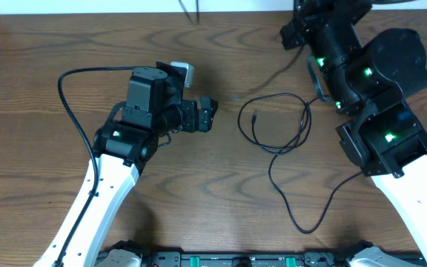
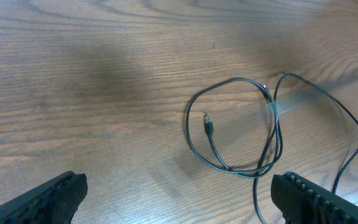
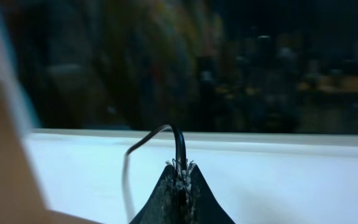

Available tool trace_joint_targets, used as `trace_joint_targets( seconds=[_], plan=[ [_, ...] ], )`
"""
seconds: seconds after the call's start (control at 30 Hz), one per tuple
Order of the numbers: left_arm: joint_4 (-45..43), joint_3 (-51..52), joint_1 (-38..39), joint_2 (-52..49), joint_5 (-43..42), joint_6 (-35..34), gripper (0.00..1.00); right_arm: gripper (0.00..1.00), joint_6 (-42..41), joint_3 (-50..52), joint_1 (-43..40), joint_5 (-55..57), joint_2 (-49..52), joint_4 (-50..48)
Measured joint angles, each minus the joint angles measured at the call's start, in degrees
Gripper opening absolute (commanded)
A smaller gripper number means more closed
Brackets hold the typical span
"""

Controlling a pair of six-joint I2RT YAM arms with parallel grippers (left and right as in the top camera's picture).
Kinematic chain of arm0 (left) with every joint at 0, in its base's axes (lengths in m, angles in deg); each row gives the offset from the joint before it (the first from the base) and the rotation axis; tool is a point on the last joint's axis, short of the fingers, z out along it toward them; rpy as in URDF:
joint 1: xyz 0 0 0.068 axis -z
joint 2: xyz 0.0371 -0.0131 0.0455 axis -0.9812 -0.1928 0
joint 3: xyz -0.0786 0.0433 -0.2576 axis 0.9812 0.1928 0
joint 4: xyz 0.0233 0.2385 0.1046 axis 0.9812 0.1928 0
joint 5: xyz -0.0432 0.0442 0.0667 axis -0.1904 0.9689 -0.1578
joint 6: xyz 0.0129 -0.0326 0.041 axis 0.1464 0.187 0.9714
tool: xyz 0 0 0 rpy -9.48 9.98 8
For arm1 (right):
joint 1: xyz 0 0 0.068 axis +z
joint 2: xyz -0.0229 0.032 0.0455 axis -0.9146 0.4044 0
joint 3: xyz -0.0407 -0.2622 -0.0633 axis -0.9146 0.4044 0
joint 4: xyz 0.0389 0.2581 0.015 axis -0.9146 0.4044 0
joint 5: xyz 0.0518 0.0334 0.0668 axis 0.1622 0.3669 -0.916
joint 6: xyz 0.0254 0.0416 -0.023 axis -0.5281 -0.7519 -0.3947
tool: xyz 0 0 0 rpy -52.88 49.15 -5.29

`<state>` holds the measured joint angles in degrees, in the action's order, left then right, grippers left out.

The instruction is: Untangle cables

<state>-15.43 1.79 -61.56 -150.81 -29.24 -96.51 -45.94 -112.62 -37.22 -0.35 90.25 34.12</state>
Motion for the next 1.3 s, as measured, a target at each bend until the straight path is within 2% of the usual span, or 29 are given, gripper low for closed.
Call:
trace_joint_targets(
  seconds=[0.2, 0.4, 0.83, 1.07, 1.3],
  plan=[
    [0.00, 0.00, 0.00, 0.00, 0.00, 0.02, 0.99, 0.01, 2.82, 0.00, -2.78, 4.35, 0.72, 1.18],
    [0.00, 0.00, 0.00, 0.00, 0.00, 0.02, 1.00, 0.01, 5.05, -0.02, -7.82, 5.79, 1.20, -2.23],
    [-0.02, 0.00, 0.00, 0.00, 0.00, 0.00, 1.00, 0.01, 9.60, -0.04, -25.59, 13.90, 12.33, 1.03],
    [0.00, 0.00, 0.00, 0.00, 0.00, 0.00, 1.00, 0.01, 15.78, -0.04, -35.47, 15.52, 17.88, 0.90],
    [0.00, 0.00, 0.00, 0.00, 0.00, 0.00, 1.00, 0.01, 25.49, -0.04, -46.38, 21.46, 18.91, -5.25]
  ],
)
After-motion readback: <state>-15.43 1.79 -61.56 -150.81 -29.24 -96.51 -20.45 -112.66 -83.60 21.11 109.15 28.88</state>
